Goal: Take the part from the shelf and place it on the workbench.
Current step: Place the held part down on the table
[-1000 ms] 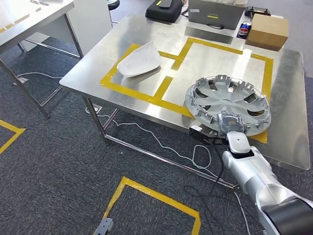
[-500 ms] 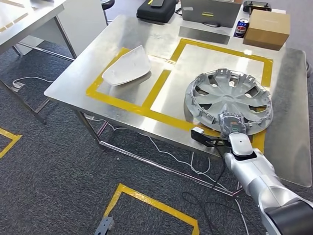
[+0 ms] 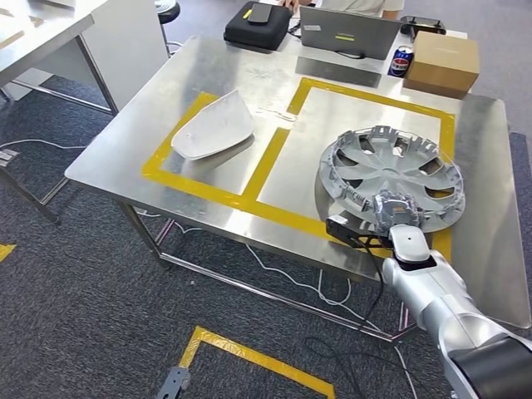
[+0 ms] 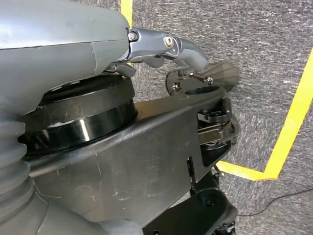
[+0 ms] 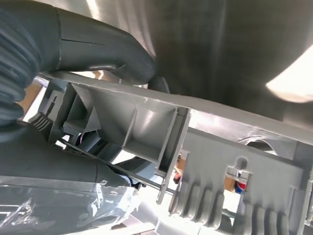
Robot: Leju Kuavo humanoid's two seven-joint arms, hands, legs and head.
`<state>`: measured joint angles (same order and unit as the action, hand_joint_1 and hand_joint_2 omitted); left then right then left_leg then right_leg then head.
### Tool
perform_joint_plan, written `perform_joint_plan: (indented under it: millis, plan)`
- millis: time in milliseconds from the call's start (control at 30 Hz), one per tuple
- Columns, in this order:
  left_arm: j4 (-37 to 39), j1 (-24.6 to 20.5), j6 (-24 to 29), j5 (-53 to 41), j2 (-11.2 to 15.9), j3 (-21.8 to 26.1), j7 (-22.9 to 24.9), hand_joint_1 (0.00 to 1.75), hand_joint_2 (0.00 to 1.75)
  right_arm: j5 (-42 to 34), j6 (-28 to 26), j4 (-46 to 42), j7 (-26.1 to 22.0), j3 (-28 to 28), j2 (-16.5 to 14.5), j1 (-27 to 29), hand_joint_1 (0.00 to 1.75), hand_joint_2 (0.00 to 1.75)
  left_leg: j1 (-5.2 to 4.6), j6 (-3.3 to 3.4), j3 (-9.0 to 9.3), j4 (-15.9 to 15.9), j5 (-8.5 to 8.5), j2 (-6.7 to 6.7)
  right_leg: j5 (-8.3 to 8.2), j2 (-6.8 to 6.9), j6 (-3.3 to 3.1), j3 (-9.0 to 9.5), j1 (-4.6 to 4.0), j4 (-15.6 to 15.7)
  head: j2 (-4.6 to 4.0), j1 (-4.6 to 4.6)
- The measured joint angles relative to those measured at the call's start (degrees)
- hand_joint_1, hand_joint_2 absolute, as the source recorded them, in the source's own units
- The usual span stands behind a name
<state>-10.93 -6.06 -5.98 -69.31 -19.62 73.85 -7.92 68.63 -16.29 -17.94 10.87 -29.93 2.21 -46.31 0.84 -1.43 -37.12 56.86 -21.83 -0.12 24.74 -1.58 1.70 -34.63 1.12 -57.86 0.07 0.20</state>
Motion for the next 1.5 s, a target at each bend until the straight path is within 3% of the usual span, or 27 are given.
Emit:
perform_joint_plan:
  millis: [67, 167, 200, 300, 367, 900, 1367, 1500]
  plan:
    - [0.0, 0.0, 0.0, 0.0, 0.0, 0.0, 0.0, 0.0, 1.75, -0.1, 0.0, 0.0, 0.0, 0.0, 0.1, 0.0, 1.75, 1.75, -0.15, 0.34, 0.04, 0.0, -0.19, -0.03, -0.08, 0.04, -0.8, 0.38, -0.01, 0.4, 0.0, 0.0]
    - [0.0, 0.0, 0.2, 0.0, -0.1, 0.0, 0.0, 0.0, 1.75, -0.1, -0.1, 0.0, -0.1, 0.0, 0.1, 0.0, 1.75, 1.75, -0.31, 0.82, 0.07, 0.0, -0.39, -0.08, -0.14, 0.17, -0.61, 0.71, 0.03, 0.9, 0.0, -0.01]
    - [0.0, 0.0, 0.3, 0.0, -0.1, 0.0, 0.0, 0.0, 1.75, -0.1, -0.1, 0.0, -0.2, 0.0, 0.1, 0.0, 1.75, 1.75, -0.33, 0.93, 0.08, 0.0, -0.45, -0.09, -0.15, 0.21, -0.28, 0.79, 0.05, 1.0, 0.0, -0.02]
    - [0.0, 0.0, 0.6, -0.1, -0.1, 0.0, 0.0, 0.0, 1.75, 0.0, -0.2, 0.0, -0.3, 0.0, 0.1, 0.1, 1.75, 1.75, -0.37, 1.05, 0.08, 0.1, -0.52, -0.09, -0.2, 0.25, 1.52, 0.99, 0.18, 1.5, 0.0, -0.03]
    - [0.0, 0.0, 0.7, -0.1, -0.1, 0.0, 0.0, 0.0, 1.75, 0.1, -0.3, 0.0, -0.3, 0.0, 0.1, 0.1, 1.75, 1.75, -0.37, 1.06, 0.1, 0.1, -0.52, -0.09, -0.22, 0.25, 2.08, 1.02, 0.22, 1.6, 0.0, -0.04]
    - [0.0, 0.0, 0.6, -0.7, -0.1, -0.1, -0.2, 0.0, 1.75, 1.4, -0.7, 0.0, -1.1, 0.0, -0.1, -0.1, 1.75, 1.75, -0.23, 0.83, 0.35, -0.2, -0.37, -0.09, -0.13, 0.25, 1.98, 0.96, 0.07, 1.2, 0.0, -0.05]
    - [0.0, 0.0, 0.2, -1.0, 0.0, -0.5, -0.4, 0.0, 1.75, 3.0, 0.8, -0.7, -2.2, -0.1, -1.8, -6.2, 1.75, 1.75, -0.23, 0.78, 0.35, -0.2, -0.34, -0.09, -0.12, 0.27, 1.96, 0.93, 0.07, 1.1, 0.0, -0.05]
    - [0.0, 0.1, 0.0, -0.9, 0.0, -0.5, -1.3, 0.0, 1.75, 3.3, 1.0, -0.8, -2.2, -0.1, -2.3, -7.1, 0.0, 1.75, -0.23, 0.78, 0.35, -0.2, -0.34, -0.09, -0.1, 0.28, 1.93, 0.93, 0.07, 1.1, 0.0, -0.05]
